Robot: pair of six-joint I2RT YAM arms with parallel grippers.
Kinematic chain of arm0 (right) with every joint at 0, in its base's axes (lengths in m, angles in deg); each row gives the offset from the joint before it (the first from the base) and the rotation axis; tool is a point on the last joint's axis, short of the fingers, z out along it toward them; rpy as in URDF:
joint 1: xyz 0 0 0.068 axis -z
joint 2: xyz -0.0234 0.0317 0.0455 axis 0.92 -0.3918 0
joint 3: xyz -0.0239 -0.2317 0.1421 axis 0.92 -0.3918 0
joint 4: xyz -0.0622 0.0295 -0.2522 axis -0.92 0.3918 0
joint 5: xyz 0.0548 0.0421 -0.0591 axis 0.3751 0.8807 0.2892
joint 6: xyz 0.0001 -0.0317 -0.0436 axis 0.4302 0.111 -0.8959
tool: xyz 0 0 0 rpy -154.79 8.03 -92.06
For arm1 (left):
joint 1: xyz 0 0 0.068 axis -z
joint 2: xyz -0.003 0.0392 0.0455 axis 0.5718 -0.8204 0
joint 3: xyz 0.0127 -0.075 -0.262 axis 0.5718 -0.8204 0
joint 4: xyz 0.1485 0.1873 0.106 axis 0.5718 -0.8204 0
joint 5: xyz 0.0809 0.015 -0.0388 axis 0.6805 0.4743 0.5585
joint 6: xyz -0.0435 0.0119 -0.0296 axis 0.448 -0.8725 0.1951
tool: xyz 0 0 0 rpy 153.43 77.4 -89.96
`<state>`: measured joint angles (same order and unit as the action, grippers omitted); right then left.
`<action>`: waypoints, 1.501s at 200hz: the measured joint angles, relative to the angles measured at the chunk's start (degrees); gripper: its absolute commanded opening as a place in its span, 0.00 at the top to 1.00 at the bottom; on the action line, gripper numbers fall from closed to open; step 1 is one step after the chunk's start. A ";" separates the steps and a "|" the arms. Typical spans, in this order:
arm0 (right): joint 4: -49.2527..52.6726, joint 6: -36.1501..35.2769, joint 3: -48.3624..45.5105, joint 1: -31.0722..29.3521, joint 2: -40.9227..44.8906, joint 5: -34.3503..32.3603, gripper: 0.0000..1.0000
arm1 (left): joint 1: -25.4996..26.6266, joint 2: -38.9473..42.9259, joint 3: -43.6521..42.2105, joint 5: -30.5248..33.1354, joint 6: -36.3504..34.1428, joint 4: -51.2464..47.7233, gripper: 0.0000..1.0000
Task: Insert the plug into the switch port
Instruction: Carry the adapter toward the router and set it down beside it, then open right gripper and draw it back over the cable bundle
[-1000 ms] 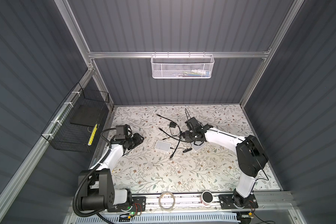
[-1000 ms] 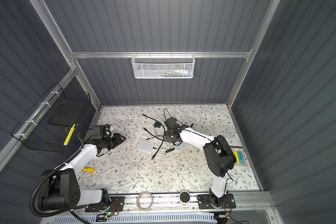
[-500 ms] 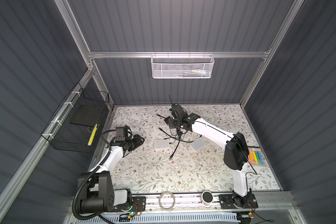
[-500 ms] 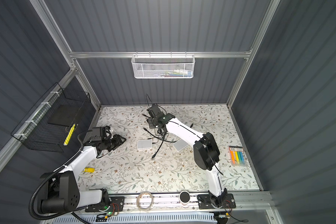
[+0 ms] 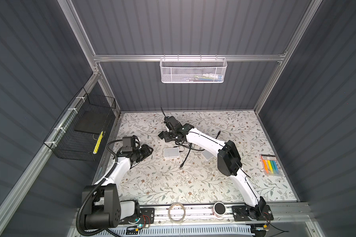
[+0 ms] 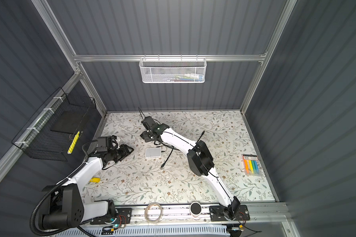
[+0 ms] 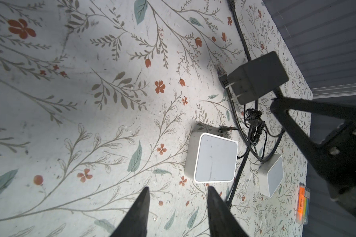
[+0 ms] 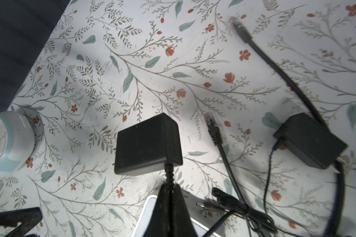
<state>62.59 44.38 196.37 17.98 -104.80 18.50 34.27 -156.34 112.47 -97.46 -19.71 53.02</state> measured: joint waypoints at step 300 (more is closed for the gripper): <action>-9.44 3.30 -40.52 5.66 23.45 3.69 0.46 | 1.77 -0.76 -0.33 -1.03 0.83 0.50 0.54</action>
<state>53.15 47.68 155.85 23.65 -81.35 22.19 36.04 -157.10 112.14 -98.49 -18.88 53.52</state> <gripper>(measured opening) 0.540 0.460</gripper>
